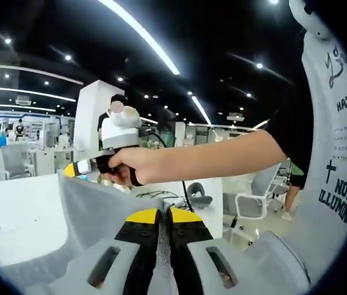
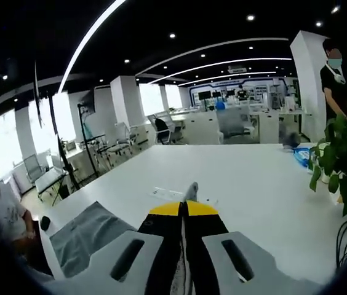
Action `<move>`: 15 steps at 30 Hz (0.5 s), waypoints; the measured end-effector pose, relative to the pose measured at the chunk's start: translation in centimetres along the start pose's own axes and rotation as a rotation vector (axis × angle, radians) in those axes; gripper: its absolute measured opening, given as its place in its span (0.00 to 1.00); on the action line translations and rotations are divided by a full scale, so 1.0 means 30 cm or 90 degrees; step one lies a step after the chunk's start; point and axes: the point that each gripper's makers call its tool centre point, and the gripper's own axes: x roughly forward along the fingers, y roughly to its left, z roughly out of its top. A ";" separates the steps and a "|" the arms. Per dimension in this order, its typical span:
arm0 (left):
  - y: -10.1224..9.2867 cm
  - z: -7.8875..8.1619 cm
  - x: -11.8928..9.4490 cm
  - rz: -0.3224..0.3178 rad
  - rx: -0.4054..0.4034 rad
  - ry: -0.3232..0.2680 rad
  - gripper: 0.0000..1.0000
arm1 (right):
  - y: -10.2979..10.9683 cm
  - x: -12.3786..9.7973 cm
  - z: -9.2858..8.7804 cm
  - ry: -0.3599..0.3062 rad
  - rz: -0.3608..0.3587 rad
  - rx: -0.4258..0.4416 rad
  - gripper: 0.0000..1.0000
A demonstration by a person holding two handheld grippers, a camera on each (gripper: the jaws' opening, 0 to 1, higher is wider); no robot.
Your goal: Fold the towel on the table until its edges align and the towel forms a compact rectangular stack.
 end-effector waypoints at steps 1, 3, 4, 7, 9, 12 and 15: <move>0.001 0.004 -0.006 0.001 0.001 -0.001 0.06 | 0.008 0.007 0.015 -0.002 0.002 0.000 0.00; 0.005 0.014 -0.022 0.005 0.003 -0.006 0.06 | 0.024 0.009 0.024 -0.007 0.003 -0.001 0.00; 0.007 0.019 -0.030 0.006 0.005 -0.007 0.06 | 0.030 0.009 0.027 -0.009 0.003 -0.001 0.00; 0.012 0.032 -0.051 0.009 0.010 -0.011 0.06 | 0.063 0.008 0.045 -0.016 0.006 -0.001 0.00; 0.021 0.044 -0.067 0.013 0.010 -0.018 0.06 | 0.092 0.005 0.060 -0.020 0.009 -0.004 0.00; 0.035 0.055 -0.091 0.020 0.009 -0.025 0.06 | 0.103 0.030 0.081 -0.025 0.012 -0.007 0.00; 0.049 0.065 -0.116 0.029 0.007 -0.031 0.06 | 0.147 0.029 0.096 -0.031 0.017 -0.008 0.00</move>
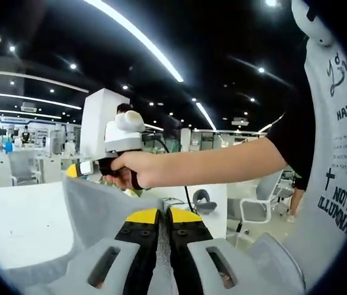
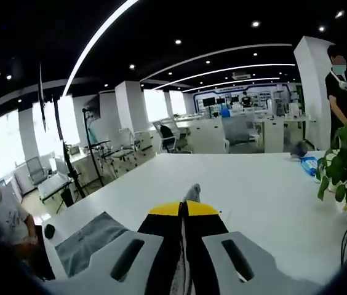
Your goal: Fold the towel on the table until its edges align and the towel forms a compact rectangular stack.
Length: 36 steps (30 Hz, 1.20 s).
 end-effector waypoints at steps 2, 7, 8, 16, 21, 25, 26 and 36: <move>0.009 0.008 -0.017 0.005 0.000 -0.004 0.06 | 0.019 0.018 0.009 -0.001 0.004 -0.003 0.00; 0.034 0.028 -0.062 0.019 0.000 -0.017 0.06 | 0.077 0.054 0.029 -0.002 0.019 -0.014 0.00; 0.038 0.031 -0.068 0.021 -0.001 -0.018 0.06 | 0.100 0.048 0.031 -0.003 0.022 -0.015 0.00; 0.070 0.059 -0.133 0.047 -0.003 -0.035 0.06 | 0.174 0.097 0.056 -0.004 0.041 -0.027 0.00; 0.077 0.079 -0.166 0.053 0.003 -0.044 0.06 | 0.216 0.125 0.076 -0.006 0.051 -0.034 0.00; 0.087 0.091 -0.191 0.061 0.005 -0.051 0.06 | 0.274 0.125 0.080 -0.006 0.061 -0.038 0.00; 0.088 0.092 -0.194 0.062 0.005 -0.052 0.06 | 0.268 0.136 0.082 -0.006 0.061 -0.038 0.00; 0.136 0.121 -0.272 0.102 0.004 -0.070 0.06 | 0.350 0.202 0.108 -0.009 0.086 -0.043 0.00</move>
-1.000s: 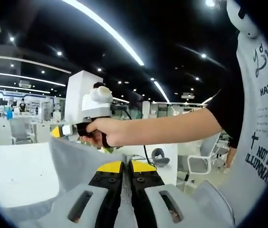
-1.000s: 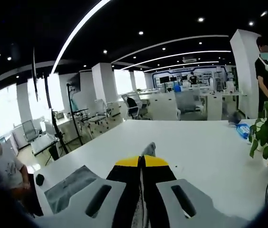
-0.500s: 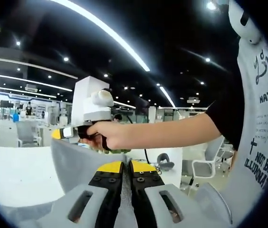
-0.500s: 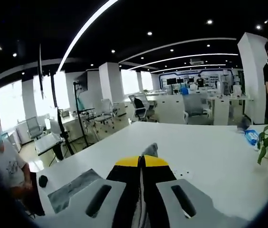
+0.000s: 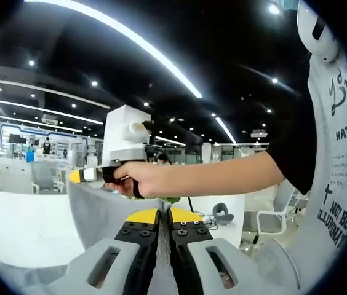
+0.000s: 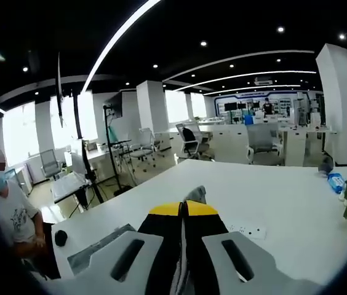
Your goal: Fold the towel on the table until its edges align and the towel forms a compact rectangular stack.
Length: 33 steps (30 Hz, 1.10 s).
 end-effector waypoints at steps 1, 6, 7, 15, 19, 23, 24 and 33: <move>0.004 0.003 -0.005 0.002 0.001 -0.002 0.06 | 0.003 0.006 0.002 0.000 0.001 0.001 0.00; 0.033 0.017 -0.031 0.022 -0.004 -0.010 0.06 | 0.026 0.029 0.004 0.003 0.010 0.006 0.00; 0.038 0.020 -0.036 0.026 -0.005 -0.011 0.06 | 0.027 0.033 0.005 0.003 0.011 0.006 0.00; 0.047 0.039 -0.067 0.038 -0.007 -0.024 0.06 | 0.091 0.046 0.023 0.004 0.031 0.006 0.00; 0.058 0.047 -0.080 0.047 -0.008 -0.030 0.06 | 0.120 0.080 0.036 0.004 0.044 -0.002 0.00; 0.067 0.060 -0.100 0.056 -0.008 -0.037 0.06 | 0.166 0.087 0.045 0.004 0.055 -0.007 0.00; 0.067 0.061 -0.102 0.056 -0.008 -0.038 0.06 | 0.160 0.113 0.048 0.005 0.060 -0.008 0.00; 0.074 0.063 -0.132 0.067 -0.005 -0.036 0.06 | 0.228 0.117 0.038 0.009 0.077 -0.015 0.00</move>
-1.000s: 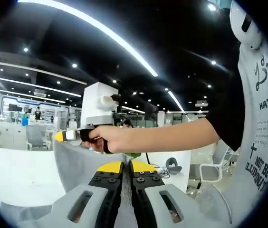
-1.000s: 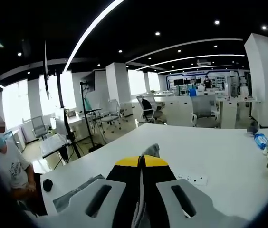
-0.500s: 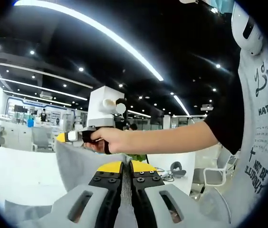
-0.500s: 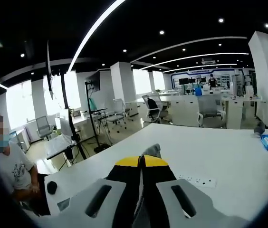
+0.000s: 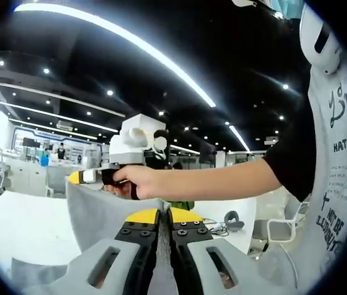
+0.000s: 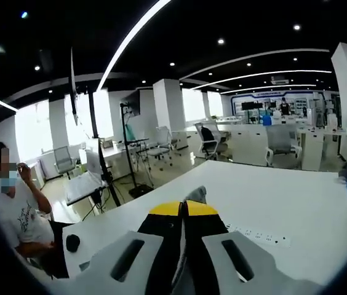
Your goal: Fold the towel on the table until its edges align and the towel forms a compact rectangular stack.
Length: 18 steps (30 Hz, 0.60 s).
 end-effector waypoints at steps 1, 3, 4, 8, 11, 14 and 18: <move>0.004 0.000 -0.005 0.004 0.000 0.000 0.06 | -0.007 0.008 -0.002 0.001 -0.001 0.000 0.00; 0.012 -0.002 -0.014 0.010 0.000 0.002 0.06 | -0.017 0.021 -0.006 0.003 -0.002 0.002 0.00; 0.017 -0.003 -0.021 0.014 0.000 0.002 0.06 | -0.022 0.026 -0.008 0.004 -0.004 0.001 0.00; 0.042 -0.010 -0.046 0.033 -0.006 0.004 0.06 | -0.027 0.034 -0.023 0.009 -0.008 0.003 0.00; 0.061 -0.019 -0.065 0.048 -0.011 0.007 0.06 | -0.021 0.029 -0.038 0.013 -0.011 0.004 0.00; 0.075 -0.028 -0.083 0.059 -0.013 0.011 0.06 | 0.000 0.021 -0.055 0.017 -0.011 0.010 0.00; 0.095 -0.036 -0.105 0.074 -0.018 0.013 0.06 | -0.012 0.057 -0.068 0.022 -0.008 0.015 0.00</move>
